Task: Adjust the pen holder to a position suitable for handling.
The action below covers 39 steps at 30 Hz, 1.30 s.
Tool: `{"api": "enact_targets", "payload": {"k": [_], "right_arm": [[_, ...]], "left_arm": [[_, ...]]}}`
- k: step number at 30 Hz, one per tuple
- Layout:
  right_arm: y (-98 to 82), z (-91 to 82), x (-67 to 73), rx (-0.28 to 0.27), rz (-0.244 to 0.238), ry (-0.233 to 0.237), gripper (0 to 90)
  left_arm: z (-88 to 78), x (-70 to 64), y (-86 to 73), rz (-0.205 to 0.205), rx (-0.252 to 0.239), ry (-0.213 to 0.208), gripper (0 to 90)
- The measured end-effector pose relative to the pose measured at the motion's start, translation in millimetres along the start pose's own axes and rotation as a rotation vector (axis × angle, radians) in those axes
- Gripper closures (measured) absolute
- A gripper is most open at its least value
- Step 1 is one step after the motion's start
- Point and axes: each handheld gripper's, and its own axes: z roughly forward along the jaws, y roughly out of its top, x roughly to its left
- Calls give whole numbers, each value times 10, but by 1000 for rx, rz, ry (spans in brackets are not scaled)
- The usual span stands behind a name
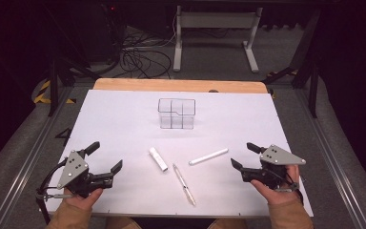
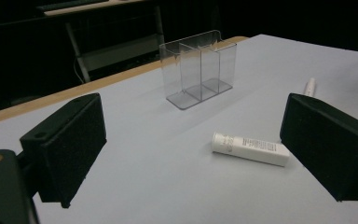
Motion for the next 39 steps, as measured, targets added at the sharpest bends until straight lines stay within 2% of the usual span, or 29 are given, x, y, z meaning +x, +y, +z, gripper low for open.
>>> {"api": "enact_targets", "payload": {"k": [7, 25, 39], "right_arm": [[0, 9, 12, 3, 1, 10, 236], [63, 43, 59, 0, -2, 38, 210], [322, 306, 221, 20, -31, 111, 205]], "left_arm": [[-7, -12, 9, 15, -6, 9, 78], [-17, -15, 17, 18, -2, 17, 78], [-19, -27, 14, 23, -2, 14, 79]]}}
